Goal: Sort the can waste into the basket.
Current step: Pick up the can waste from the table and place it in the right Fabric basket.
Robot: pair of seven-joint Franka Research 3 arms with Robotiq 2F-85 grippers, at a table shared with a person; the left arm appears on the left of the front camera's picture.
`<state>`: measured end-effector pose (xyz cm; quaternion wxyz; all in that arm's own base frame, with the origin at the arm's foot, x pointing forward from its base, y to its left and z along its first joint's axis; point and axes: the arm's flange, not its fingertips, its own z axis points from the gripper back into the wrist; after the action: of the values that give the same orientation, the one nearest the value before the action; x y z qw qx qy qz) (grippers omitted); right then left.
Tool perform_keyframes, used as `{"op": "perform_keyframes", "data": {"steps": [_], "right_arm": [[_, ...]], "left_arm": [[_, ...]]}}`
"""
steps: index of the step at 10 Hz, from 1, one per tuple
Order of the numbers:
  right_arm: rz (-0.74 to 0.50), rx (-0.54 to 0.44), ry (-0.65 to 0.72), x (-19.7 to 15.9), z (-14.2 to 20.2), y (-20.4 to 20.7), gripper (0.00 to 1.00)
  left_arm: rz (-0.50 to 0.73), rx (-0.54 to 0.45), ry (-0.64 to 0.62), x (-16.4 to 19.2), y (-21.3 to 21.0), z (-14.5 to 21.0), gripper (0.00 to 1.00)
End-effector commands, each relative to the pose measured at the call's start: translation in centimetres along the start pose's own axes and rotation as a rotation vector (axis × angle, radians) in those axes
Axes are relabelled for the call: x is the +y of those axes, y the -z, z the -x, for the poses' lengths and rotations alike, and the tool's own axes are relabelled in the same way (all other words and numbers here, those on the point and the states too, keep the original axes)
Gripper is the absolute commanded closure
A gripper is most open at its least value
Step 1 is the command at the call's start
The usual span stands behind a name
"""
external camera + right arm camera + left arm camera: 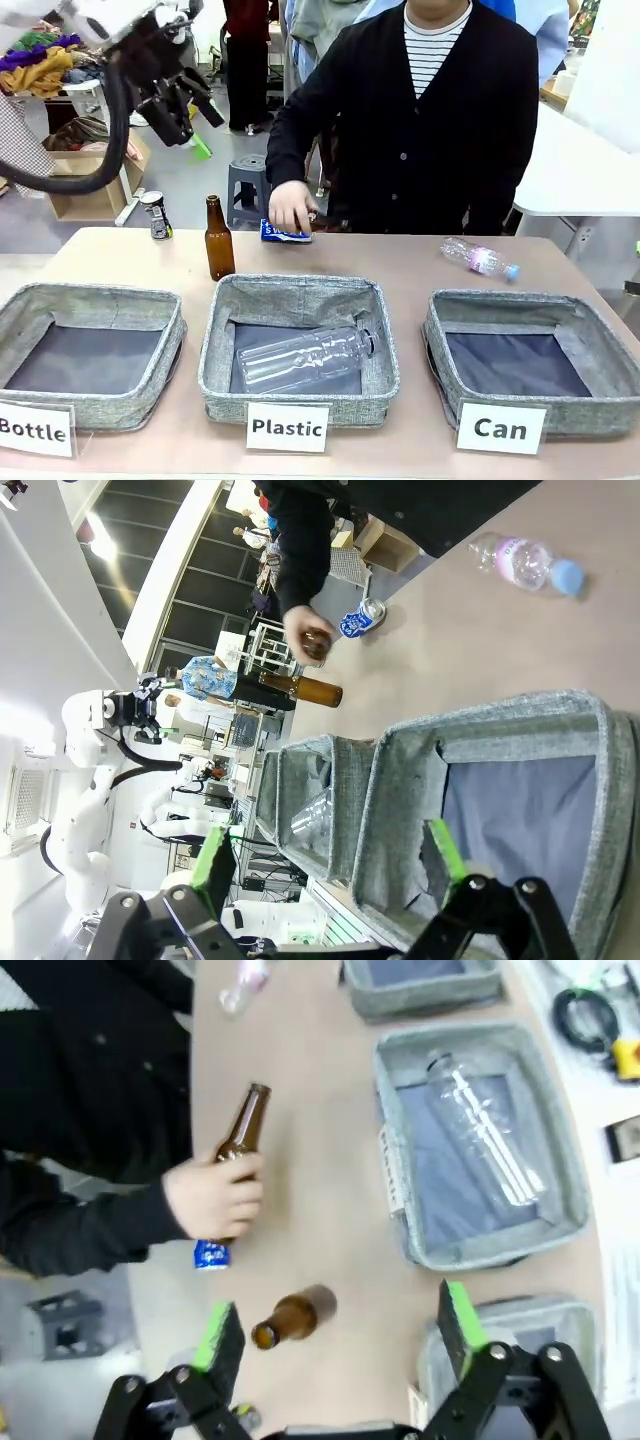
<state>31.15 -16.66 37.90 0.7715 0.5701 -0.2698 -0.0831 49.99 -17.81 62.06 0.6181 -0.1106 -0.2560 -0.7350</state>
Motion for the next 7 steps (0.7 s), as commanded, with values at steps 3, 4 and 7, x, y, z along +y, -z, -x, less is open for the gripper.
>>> {"op": "perform_keyframes", "data": {"steps": [3,4,7], "right_arm": [[-0.014,-0.013,-0.025,0.0,-0.3,0.1,0.0],[-0.014,-0.013,-0.025,0.0,-0.3,0.1,0.0],[-0.014,-0.013,-0.025,0.0,-0.3,0.1,0.0]], "left_arm": [[-0.245,-0.186,-0.196,-10.6,-9.3,11.7,0.0],[-0.265,-0.268,-0.213,-13.9,-9.5,15.5,0.0],[-0.366,-0.487,-0.491,-19.4,-7.1,25.9,0.0]]}}
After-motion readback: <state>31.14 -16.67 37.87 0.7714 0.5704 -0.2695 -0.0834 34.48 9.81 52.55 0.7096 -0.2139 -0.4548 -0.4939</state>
